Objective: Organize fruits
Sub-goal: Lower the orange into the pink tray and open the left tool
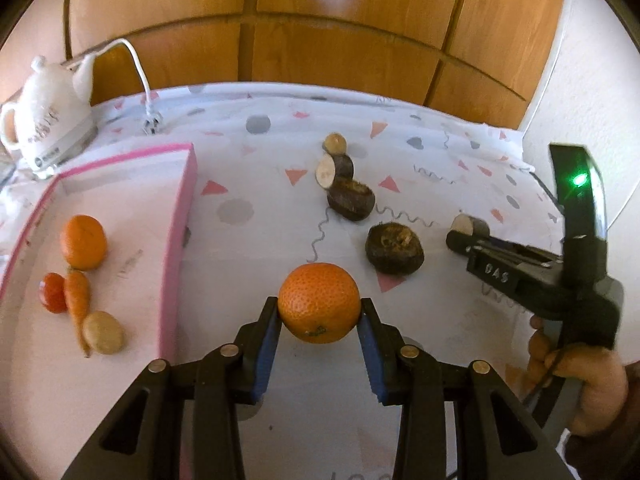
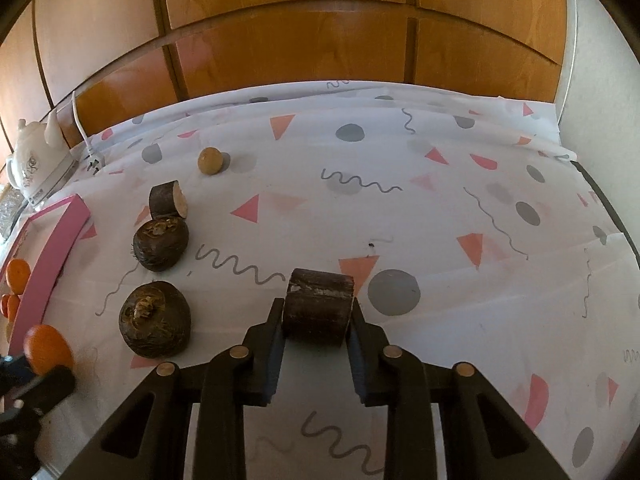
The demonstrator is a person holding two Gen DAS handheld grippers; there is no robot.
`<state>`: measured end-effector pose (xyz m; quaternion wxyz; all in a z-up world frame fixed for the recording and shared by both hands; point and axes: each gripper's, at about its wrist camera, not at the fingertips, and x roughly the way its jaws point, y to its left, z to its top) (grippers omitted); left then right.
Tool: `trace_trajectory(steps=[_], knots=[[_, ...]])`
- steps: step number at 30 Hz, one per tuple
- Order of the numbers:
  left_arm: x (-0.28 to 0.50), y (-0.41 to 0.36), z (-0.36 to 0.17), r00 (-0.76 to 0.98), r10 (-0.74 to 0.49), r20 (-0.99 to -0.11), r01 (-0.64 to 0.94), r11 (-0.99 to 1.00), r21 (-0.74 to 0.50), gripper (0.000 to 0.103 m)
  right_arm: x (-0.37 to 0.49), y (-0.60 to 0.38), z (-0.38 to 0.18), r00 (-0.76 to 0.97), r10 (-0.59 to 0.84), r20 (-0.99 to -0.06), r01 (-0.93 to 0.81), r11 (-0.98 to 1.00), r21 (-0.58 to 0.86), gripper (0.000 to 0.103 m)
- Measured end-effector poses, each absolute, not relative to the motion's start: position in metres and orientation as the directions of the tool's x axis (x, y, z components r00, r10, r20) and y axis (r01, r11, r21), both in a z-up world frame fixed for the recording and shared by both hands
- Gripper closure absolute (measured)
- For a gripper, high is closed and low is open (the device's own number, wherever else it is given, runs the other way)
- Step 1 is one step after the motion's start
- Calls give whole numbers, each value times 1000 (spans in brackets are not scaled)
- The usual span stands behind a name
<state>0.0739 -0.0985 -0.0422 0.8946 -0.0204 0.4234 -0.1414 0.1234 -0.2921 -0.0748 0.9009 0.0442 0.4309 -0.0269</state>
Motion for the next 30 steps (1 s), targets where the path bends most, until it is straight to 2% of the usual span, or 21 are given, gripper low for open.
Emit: trace_trajectory(steps=[15, 30], knots=[[52, -43, -6, 688, -166, -706, 114, 986, -122, 64, 122, -288, -75, 628, -40, -777, 99, 995, 29, 75], [57, 73, -43, 628, 56, -776, -225, 968, -112, 63, 122, -284, -76, 624, -71, -778, 99, 995, -11, 75]])
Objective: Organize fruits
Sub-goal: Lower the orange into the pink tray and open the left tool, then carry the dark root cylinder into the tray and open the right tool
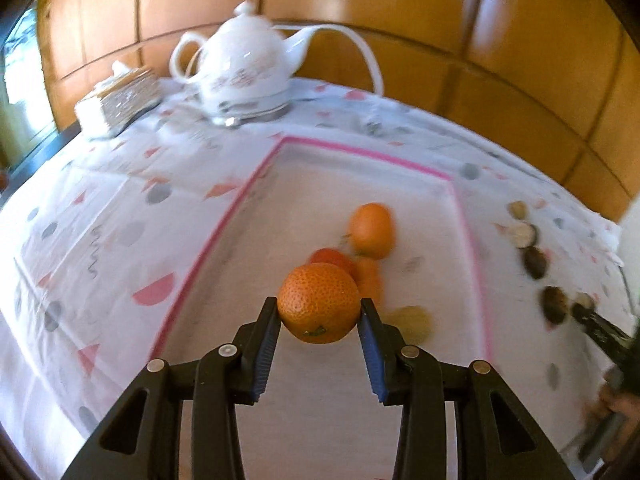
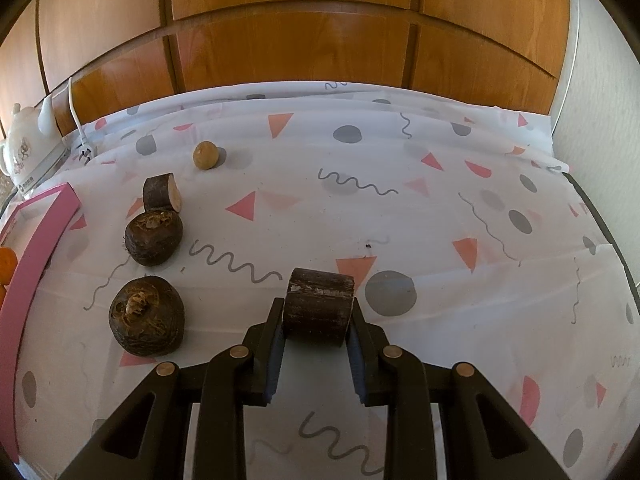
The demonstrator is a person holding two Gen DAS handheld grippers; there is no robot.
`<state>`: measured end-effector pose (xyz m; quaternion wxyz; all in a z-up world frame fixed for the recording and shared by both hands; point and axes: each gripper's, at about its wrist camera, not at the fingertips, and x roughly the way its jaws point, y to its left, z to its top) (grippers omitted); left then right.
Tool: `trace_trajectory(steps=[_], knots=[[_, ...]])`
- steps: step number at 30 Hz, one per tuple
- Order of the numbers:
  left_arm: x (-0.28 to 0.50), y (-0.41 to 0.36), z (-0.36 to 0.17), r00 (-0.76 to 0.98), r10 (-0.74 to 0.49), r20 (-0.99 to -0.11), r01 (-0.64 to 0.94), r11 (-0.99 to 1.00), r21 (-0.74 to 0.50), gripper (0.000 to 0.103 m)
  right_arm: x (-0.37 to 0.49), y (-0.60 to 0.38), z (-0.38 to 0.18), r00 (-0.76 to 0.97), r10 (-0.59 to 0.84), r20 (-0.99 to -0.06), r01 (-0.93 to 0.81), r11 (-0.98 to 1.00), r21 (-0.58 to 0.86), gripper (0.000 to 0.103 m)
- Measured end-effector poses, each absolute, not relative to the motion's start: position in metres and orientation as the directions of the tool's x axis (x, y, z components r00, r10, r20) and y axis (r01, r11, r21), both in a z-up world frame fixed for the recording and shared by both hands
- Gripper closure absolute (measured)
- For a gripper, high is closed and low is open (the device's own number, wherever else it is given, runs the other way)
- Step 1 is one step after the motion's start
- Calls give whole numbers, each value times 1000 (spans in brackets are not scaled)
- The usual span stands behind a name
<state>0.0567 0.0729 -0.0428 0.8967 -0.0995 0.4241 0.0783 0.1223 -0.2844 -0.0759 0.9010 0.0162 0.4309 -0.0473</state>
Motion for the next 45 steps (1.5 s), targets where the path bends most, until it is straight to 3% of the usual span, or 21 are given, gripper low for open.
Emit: trace_trajectory(steps=[3, 7, 29, 36, 45], knots=[[56, 81, -49, 617, 66, -784, -252, 960, -118, 62, 122, -284, -76, 624, -73, -778, 99, 995, -15, 75], [52, 78, -44, 640, 66, -765, -246, 961, -124, 48, 122, -284, -76, 623, -74, -778, 98, 995, -16, 75], [38, 56, -12, 707, 9, -708, -158, 977, -146, 49, 108, -272, -58, 638, -31, -769, 56, 998, 6, 75], [36, 58, -11, 710, 11, -704, -171, 973, -157, 48, 97, -236, -34, 650, 113, -752, -91, 993, 70, 75], [33, 78, -11, 714, 36, -699, -221, 959, -176, 49, 78, -134, -12, 575, 360, -734, -411, 904, 121, 75]])
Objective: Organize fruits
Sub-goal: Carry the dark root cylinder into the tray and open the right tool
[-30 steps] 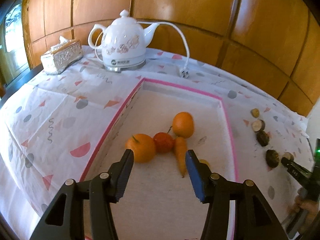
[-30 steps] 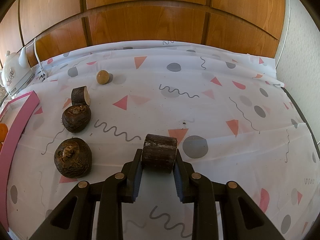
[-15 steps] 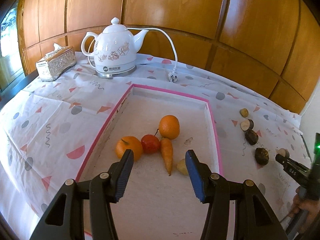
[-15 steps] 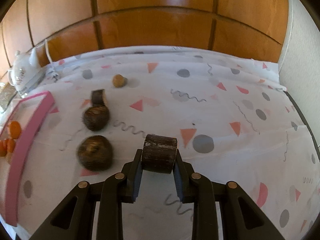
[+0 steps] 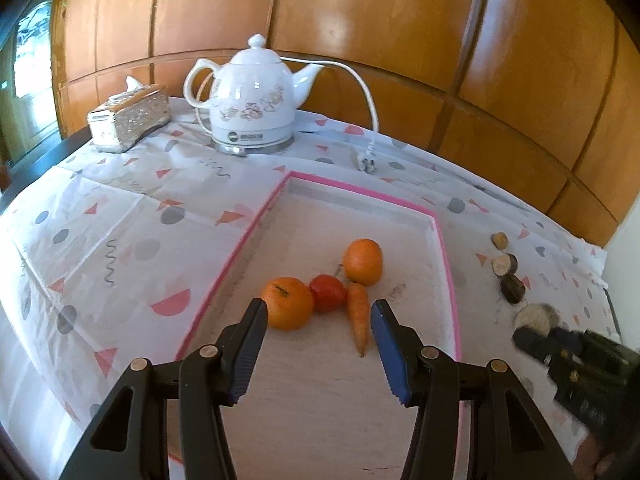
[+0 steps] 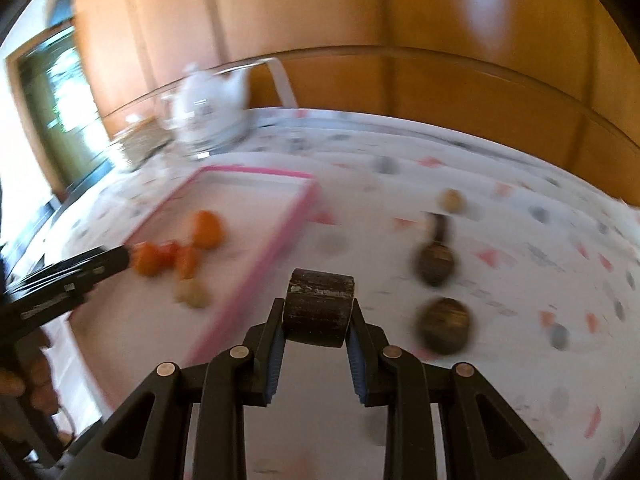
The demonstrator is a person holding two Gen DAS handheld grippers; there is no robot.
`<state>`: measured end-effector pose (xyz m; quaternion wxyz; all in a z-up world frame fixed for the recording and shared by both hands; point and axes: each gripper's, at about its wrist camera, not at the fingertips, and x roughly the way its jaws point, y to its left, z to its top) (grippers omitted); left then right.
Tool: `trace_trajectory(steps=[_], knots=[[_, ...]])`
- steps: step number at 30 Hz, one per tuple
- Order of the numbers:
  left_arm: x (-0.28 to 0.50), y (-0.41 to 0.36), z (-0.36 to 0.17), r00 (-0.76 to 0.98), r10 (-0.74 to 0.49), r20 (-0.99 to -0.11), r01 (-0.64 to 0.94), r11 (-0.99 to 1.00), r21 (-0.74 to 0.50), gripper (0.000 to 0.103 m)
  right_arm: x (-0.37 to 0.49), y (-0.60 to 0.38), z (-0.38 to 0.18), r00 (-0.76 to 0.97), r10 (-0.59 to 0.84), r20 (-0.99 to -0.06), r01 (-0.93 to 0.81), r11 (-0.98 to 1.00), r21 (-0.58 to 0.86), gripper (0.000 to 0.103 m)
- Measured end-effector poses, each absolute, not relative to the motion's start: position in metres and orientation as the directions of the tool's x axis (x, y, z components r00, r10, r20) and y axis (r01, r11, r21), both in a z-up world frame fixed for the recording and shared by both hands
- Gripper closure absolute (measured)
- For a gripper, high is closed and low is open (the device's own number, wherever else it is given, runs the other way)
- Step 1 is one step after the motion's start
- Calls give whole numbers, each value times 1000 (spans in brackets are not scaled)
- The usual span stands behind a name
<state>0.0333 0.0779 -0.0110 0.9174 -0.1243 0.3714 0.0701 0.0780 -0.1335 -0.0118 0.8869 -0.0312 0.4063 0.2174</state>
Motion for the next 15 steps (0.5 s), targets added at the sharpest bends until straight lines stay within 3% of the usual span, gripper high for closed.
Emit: trace_trajectory(steps=[15], knots=[[26, 119, -18, 700, 106, -706, -327, 927, -185, 49, 74, -42, -30, 405, 459, -791, -599, 787, 150, 74]])
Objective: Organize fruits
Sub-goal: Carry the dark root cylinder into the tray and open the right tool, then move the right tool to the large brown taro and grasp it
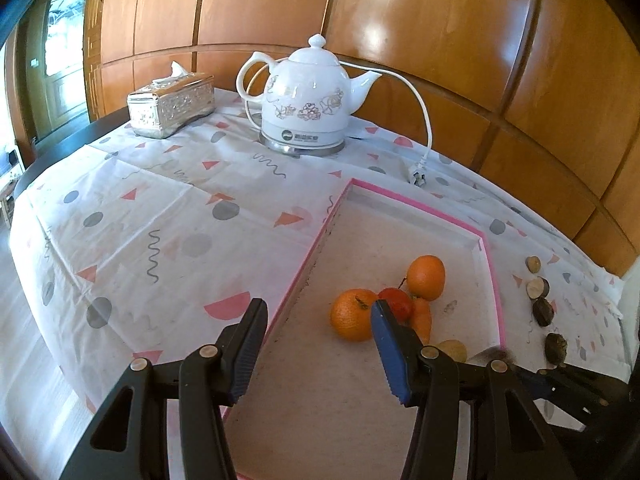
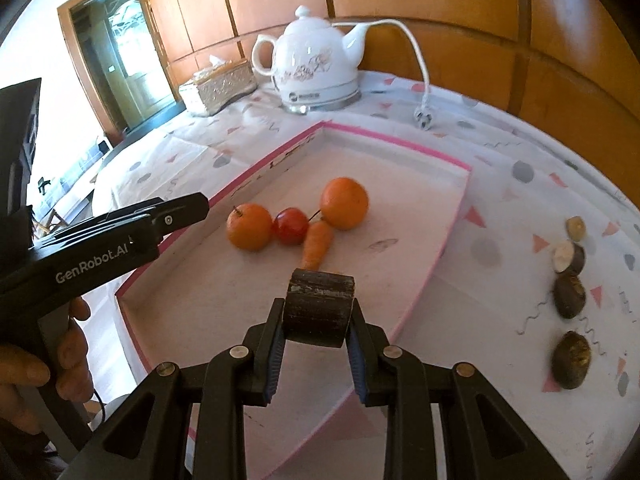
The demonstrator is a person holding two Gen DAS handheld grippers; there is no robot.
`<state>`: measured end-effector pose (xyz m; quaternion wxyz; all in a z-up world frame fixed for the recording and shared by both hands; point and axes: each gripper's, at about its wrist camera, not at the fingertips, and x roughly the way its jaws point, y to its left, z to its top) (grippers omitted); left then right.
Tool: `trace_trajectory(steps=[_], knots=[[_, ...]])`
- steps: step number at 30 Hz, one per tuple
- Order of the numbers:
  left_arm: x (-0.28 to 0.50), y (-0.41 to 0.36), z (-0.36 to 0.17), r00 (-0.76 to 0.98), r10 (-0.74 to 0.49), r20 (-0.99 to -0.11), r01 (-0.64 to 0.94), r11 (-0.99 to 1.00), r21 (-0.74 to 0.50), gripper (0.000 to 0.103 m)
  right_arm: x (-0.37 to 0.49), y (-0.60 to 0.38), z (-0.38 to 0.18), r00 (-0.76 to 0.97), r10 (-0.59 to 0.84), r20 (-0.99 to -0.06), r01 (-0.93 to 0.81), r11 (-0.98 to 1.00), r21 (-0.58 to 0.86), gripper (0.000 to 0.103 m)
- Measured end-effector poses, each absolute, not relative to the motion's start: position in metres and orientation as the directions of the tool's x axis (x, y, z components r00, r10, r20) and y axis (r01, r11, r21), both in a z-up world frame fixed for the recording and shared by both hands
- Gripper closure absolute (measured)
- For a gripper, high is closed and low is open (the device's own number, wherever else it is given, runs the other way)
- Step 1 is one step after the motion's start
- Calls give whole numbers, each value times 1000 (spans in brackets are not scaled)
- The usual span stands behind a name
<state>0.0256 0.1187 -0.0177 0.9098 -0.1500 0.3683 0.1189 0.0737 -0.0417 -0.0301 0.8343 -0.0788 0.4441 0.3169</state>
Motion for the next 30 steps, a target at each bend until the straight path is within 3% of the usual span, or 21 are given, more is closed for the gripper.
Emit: trace_trajectory(steps=[5, 22, 30], knots=[[27, 113, -20, 698, 93, -710, -312, 932, -184, 49, 70, -44, -31, 401, 470, -786, -594, 787, 167, 66], [25, 81, -15, 707, 39, -706, -217, 962, -165, 49, 66, -77, -21, 486, 447, -751, -491, 850, 189, 66], [25, 64, -13, 708, 7, -707, -162, 975, -153, 48, 67, -110, -17, 560, 373, -740, -401, 903, 152, 64]])
